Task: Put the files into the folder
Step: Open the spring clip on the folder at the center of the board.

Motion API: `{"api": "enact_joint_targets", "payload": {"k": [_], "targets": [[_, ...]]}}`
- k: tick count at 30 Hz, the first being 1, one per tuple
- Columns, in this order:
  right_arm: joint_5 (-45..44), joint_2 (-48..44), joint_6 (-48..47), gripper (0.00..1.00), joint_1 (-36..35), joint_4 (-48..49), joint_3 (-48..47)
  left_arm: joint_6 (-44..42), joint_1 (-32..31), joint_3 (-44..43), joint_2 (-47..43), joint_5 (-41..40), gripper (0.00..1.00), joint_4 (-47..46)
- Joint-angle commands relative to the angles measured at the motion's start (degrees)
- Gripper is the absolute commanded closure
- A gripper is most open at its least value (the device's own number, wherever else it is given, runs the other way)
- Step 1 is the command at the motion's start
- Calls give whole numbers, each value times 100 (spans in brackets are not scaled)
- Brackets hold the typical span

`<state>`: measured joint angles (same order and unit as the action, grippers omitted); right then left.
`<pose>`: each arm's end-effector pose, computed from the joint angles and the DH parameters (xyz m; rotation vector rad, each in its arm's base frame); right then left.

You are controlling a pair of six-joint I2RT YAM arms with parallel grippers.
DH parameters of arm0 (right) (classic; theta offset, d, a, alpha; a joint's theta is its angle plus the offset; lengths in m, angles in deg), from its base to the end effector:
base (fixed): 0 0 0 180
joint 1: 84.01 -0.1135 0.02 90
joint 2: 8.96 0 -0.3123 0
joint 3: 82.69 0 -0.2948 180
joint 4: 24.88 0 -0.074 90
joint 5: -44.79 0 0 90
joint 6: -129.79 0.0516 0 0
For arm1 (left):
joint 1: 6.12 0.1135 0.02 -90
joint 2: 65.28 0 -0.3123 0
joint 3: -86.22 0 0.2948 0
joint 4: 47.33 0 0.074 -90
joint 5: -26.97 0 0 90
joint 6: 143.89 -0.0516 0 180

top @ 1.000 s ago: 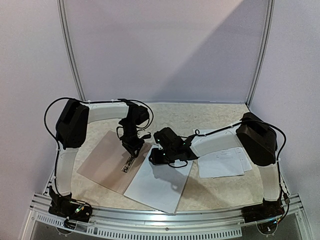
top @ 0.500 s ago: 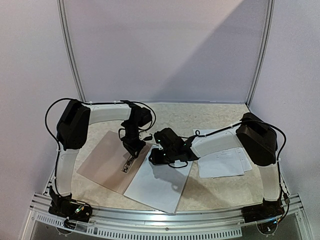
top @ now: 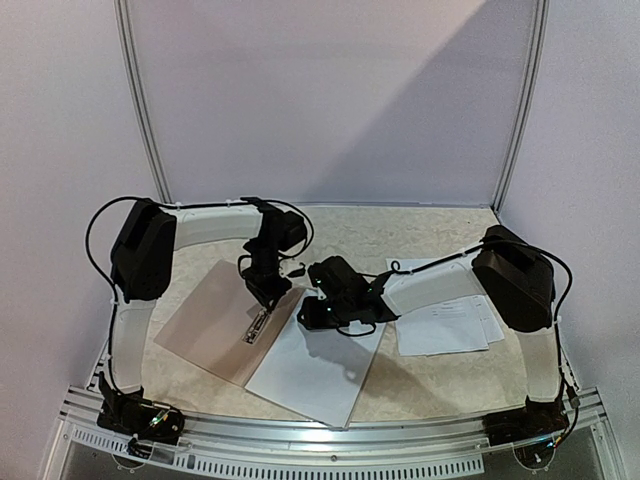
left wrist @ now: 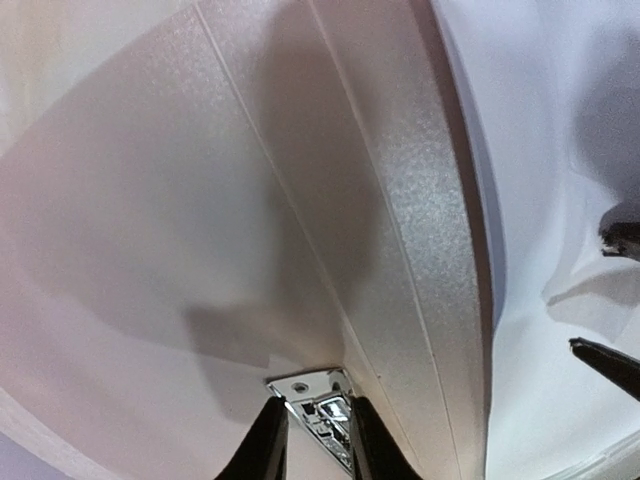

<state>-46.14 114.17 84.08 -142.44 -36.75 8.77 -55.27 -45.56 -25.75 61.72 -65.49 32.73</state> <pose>0.2729 0.4425 0.1166 -0.3050 2.5266 0.7810 0.3733 -0.3042 0.1614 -1.0733 -2.8760 -0.1068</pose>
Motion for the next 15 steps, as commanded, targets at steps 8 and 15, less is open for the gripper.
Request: {"api": "enact_joint_targets", "payload": {"k": [8, 15], "targets": [[29, 299, 43, 68, 43, -982, 332, 110, -37, 214, -130, 425, 76, -99], [25, 299, 40, 68, 38, -995, 332, 109, -37, 153, -112, 264, 84, -147]]}}
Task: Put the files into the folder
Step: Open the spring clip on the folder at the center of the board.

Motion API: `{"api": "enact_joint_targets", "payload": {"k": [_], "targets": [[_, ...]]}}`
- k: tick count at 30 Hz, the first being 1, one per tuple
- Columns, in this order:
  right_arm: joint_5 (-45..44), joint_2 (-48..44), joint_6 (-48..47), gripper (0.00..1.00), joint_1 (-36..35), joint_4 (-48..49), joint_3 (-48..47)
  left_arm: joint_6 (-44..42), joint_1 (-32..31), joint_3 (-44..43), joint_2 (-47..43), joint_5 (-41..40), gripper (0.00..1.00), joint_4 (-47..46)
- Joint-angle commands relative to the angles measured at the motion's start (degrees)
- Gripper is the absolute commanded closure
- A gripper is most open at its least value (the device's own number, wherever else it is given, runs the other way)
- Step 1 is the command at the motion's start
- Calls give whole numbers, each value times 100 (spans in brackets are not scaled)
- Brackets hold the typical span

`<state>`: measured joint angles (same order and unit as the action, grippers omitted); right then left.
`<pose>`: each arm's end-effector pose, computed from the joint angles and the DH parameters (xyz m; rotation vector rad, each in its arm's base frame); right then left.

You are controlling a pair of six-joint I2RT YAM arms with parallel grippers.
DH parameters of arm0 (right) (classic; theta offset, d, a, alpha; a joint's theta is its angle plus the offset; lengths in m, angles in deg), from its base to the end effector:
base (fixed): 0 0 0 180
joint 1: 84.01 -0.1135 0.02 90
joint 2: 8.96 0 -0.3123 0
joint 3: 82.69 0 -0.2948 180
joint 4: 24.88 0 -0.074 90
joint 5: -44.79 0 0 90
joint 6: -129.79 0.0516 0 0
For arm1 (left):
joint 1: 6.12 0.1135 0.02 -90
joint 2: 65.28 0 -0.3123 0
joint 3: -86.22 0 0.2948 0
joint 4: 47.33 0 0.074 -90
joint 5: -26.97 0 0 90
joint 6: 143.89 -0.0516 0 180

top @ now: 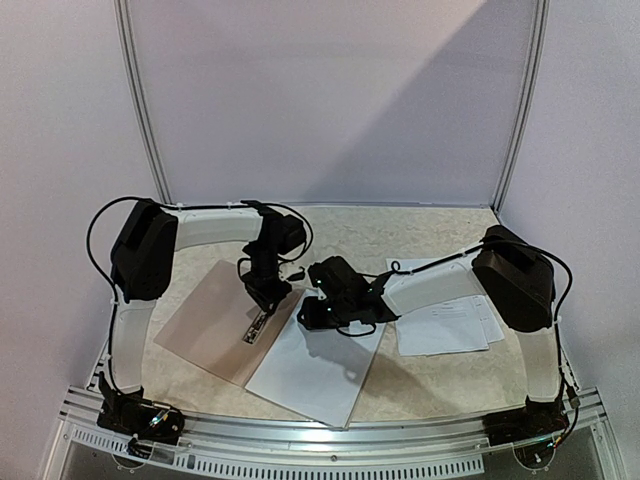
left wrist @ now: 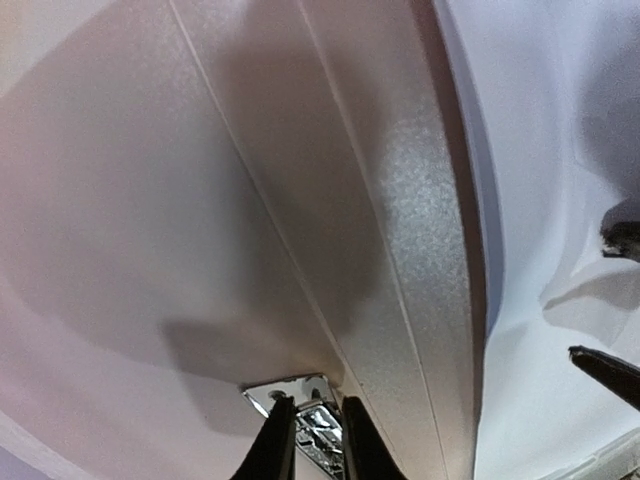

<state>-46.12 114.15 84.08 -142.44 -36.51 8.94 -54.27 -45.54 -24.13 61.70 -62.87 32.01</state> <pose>0.2727 0.4422 0.1162 -0.3051 2.5254 0.7827 0.3686 -0.3032 0.1537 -1.0352 -2.8605 -0.0490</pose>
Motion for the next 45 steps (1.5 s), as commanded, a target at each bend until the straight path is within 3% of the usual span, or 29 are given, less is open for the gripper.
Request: {"api": "enact_joint_targets", "payload": {"k": [1, 4, 19, 30, 45], "targets": [[23, 301, 36, 68, 36, -1012, 314, 9, -40, -3, -112, 1, 88, -81], [22, 301, 39, 68, 37, -1018, 310, 10, -41, 40, -112, -172, 100, -120], [21, 284, 45, 68, 38, -1043, 358, 118, 95, 190, 160, 171, 100, -303], [28, 267, 49, 69, 42, -1095, 334, 116, 338, 803, 404, 567, 100, -401], [29, 275, 54, 68, 38, -1150, 330, 67, 494, 932, 1002, 284, 100, -454]]}}
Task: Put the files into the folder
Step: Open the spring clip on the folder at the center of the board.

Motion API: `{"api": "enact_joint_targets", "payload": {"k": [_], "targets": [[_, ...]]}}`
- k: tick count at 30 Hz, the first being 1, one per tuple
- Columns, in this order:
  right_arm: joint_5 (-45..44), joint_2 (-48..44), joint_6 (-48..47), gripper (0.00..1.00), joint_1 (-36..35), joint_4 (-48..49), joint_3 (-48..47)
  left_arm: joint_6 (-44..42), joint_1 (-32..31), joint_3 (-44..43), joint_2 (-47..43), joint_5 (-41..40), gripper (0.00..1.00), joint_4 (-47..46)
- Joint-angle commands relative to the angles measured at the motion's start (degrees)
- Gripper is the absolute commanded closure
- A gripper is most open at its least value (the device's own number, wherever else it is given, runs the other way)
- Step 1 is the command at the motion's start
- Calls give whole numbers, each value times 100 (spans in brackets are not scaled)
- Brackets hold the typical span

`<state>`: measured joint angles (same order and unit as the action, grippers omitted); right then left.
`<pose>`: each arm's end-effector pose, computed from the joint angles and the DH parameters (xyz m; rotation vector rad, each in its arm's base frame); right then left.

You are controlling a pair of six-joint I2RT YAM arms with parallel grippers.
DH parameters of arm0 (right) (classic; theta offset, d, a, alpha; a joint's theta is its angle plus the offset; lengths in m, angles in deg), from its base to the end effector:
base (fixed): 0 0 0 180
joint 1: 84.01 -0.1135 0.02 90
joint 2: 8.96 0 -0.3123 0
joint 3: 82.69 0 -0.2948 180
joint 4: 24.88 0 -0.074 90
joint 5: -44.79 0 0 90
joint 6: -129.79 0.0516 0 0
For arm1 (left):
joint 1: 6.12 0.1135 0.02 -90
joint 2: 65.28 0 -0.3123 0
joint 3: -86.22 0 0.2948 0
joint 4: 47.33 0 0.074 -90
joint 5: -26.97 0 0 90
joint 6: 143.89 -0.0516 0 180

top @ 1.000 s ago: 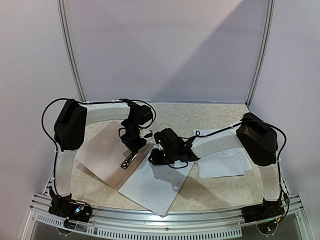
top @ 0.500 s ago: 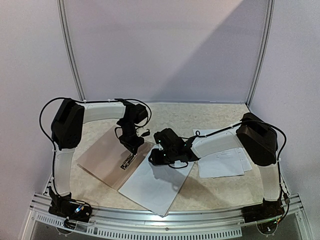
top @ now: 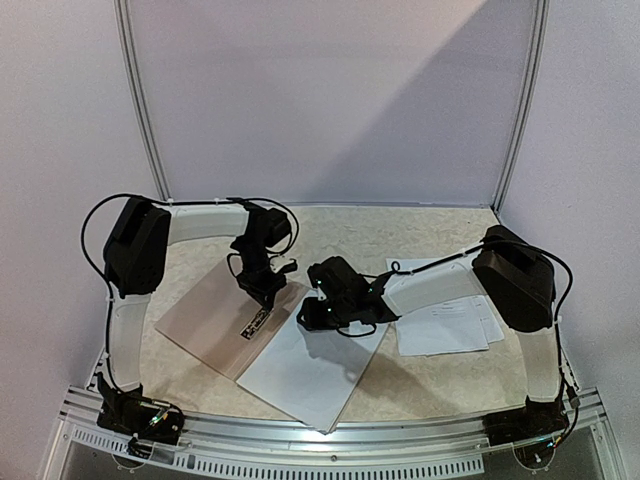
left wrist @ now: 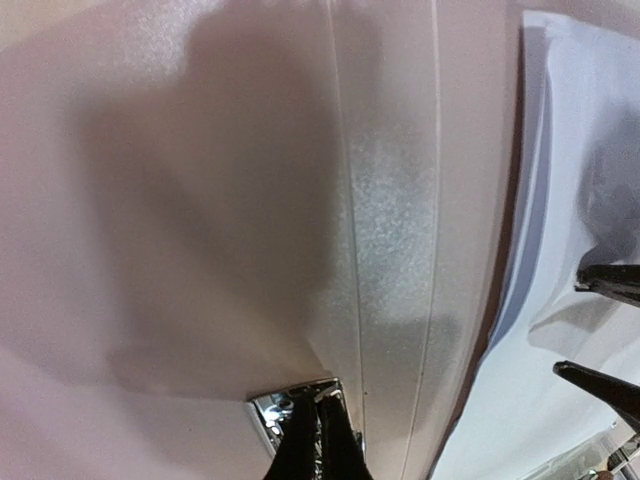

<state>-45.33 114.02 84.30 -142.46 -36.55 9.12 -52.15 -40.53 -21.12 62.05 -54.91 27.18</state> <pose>0.2715 0.4419 0.1162 -0.3087 2.5339 0.7959 0.3891 -0.2753 0.1364 -0.8409 -2.8991 0.1669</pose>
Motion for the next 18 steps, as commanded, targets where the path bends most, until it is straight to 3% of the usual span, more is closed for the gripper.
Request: {"api": "enact_joint_targets", "payload": {"k": [1, 6, 18], "targets": [[-54, 282, 31, 68, 38, -1149, 314, -127, 21, 612, 928, -555, 100, 6], [-56, 288, 36, 68, 41, -1148, 316, -127, 318, 454, 750, -1097, 100, -98], [-54, 400, 97, 68, 43, -1244, 263, -154, 555, 252, 504, -1029, 100, -132]]}}
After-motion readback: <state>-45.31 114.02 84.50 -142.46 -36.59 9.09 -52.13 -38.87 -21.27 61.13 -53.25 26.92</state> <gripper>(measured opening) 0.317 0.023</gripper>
